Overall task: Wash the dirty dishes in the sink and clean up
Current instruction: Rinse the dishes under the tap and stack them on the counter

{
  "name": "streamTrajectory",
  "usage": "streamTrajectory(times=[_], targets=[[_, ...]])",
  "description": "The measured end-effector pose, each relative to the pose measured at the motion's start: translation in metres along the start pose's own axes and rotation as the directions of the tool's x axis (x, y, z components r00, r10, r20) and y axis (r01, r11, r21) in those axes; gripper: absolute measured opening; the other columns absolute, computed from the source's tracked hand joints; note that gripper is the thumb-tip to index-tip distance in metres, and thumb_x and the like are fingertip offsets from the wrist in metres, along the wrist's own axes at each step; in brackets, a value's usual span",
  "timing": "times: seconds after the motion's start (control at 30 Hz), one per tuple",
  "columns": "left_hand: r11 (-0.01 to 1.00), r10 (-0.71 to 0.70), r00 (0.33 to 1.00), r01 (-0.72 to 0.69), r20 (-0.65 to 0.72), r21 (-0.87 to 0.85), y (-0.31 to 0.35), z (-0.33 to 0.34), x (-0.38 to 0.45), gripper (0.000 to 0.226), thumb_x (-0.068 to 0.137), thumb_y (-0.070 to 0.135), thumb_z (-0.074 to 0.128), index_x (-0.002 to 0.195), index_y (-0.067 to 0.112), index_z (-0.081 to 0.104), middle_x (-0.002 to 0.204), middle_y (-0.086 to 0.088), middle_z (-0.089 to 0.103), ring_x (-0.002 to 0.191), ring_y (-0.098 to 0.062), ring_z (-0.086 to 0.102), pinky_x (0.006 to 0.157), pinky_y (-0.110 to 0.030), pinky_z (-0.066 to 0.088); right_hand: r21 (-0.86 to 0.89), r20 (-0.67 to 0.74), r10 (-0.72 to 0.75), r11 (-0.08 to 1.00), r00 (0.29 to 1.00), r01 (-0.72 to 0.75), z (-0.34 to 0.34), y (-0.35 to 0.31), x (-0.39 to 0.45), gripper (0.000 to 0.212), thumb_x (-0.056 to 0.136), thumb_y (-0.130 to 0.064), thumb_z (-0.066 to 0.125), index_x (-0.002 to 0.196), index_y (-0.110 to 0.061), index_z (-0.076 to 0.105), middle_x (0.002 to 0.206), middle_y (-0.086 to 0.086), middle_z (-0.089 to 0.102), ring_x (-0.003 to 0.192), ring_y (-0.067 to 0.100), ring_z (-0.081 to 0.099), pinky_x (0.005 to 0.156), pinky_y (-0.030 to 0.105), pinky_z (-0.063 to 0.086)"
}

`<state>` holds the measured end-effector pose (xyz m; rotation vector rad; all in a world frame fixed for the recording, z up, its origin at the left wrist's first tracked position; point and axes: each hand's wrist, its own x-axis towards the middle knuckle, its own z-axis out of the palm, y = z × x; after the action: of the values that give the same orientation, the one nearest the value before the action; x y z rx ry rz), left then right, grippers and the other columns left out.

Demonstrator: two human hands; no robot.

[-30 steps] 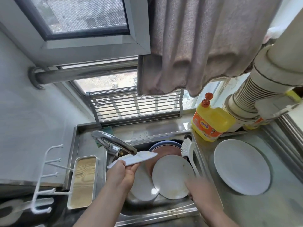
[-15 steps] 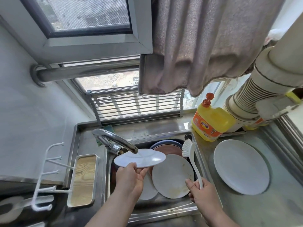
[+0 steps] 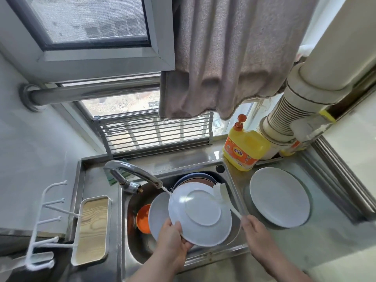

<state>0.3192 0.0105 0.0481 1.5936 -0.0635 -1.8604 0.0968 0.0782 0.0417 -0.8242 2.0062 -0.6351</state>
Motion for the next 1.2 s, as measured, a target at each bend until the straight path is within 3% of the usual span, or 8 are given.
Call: streamTrajectory(times=[0.1,0.27,0.4,0.53,0.63,0.83,1.0,1.2], targets=[[0.998,-0.052,0.998,0.052,-0.018,0.022,-0.015,0.002,0.014,0.04,0.112,0.004,0.033,0.14,0.022,0.055,0.128,-0.017,0.067,0.105,-0.04,0.068,0.071,-0.055,0.063,-0.14,0.066,-0.056,0.988,0.996,0.065,-0.021,0.012,-0.011,0.016,0.105,-0.038,0.051,0.099,-0.046,0.063,0.078,-0.027,0.067,0.078,0.0,0.063,0.078,0.028,0.05],[0.997,-0.061,0.998,0.062,0.035,-0.041,-0.033,0.028,0.016,0.042,0.112,0.003,0.032,0.149,0.017,0.047,0.129,-0.021,0.068,0.109,-0.044,0.069,0.077,-0.059,0.062,-0.312,0.207,-0.218,0.909,0.954,0.275,-0.055,0.01,-0.024,0.042,0.103,-0.034,0.058,0.112,-0.075,0.059,0.109,-0.054,0.059,0.106,-0.022,0.058,0.093,0.007,0.044],[0.997,0.03,0.998,-0.026,0.051,-0.074,-0.04,0.049,0.007,0.036,0.113,0.008,0.034,0.145,0.019,0.047,0.13,-0.021,0.068,0.111,-0.044,0.07,0.08,-0.059,0.063,-0.406,0.36,-0.303,0.801,0.883,0.44,-0.062,-0.011,-0.022,0.044,0.101,-0.044,0.051,0.122,-0.083,0.047,0.123,-0.042,0.064,0.113,-0.012,0.061,0.098,0.019,0.052],[0.987,0.089,0.995,-0.094,-0.041,-0.133,-0.035,0.055,0.004,0.036,0.114,0.011,0.032,0.146,0.019,0.046,0.133,-0.02,0.065,0.11,-0.044,0.069,0.081,-0.054,0.062,-0.539,0.439,-0.32,0.654,0.84,0.531,-0.071,-0.023,-0.007,0.045,0.102,-0.048,0.043,0.13,-0.082,0.036,0.116,-0.018,0.072,0.103,0.008,0.066,0.08,0.029,0.052],[0.974,0.123,0.987,-0.14,-0.102,-0.178,-0.026,0.051,0.003,0.038,0.114,0.012,0.033,0.15,0.018,0.044,0.133,-0.022,0.065,0.107,-0.043,0.07,0.073,-0.054,0.064,-0.598,0.44,-0.232,0.645,0.868,0.475,-0.109,-0.008,0.012,0.037,0.103,-0.056,0.041,0.112,-0.091,0.036,0.093,-0.02,0.067,0.096,0.006,0.064,0.07,0.025,0.047],[0.96,0.191,0.972,-0.214,-0.134,-0.181,-0.039,0.076,-0.011,0.035,0.114,0.012,0.033,0.146,0.014,0.047,0.121,-0.017,0.068,0.103,-0.04,0.07,0.067,-0.049,0.064,-0.484,0.539,-0.327,0.634,0.776,0.603,-0.09,-0.022,0.018,0.038,0.104,-0.053,0.041,0.133,-0.077,0.039,0.099,-0.016,0.069,0.096,0.01,0.064,0.075,0.028,0.049],[0.965,0.207,0.97,-0.223,-0.124,-0.138,-0.029,0.066,-0.017,0.037,0.115,0.016,0.036,0.149,0.019,0.046,0.126,-0.02,0.069,0.103,-0.041,0.073,0.07,-0.052,0.066,-0.527,0.474,-0.267,0.677,0.839,0.514,-0.129,0.003,0.039,0.038,0.102,-0.053,0.044,0.102,-0.092,0.039,0.08,-0.028,0.058,0.085,0.002,0.06,0.067,0.022,0.047],[0.97,0.191,0.976,-0.205,-0.109,-0.132,-0.056,0.087,-0.027,0.03,0.114,0.012,0.035,0.139,0.01,0.05,0.121,-0.026,0.07,0.1,-0.044,0.073,0.062,-0.047,0.065,-0.418,0.542,-0.371,0.66,0.754,0.625,-0.101,-0.024,0.025,0.035,0.105,-0.05,0.044,0.131,-0.074,0.048,0.097,-0.029,0.068,0.089,0.002,0.06,0.071,0.021,0.044]])
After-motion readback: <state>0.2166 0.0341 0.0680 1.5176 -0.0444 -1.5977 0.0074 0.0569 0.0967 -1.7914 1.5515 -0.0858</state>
